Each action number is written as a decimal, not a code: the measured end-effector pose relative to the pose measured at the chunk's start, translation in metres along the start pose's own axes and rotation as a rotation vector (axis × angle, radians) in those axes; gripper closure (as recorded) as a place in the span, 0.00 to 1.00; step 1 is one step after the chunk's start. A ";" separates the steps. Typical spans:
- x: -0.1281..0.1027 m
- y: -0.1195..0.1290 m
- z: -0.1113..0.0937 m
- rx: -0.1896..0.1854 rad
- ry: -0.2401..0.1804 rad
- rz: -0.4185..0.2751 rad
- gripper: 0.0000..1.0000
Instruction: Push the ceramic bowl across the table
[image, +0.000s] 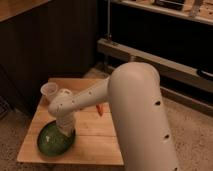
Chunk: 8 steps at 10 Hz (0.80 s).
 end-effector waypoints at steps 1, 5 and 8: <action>0.001 -0.001 0.000 -0.002 0.003 0.000 0.91; 0.003 -0.004 0.000 -0.010 0.014 0.001 0.91; 0.005 -0.007 0.001 -0.011 0.018 0.008 0.91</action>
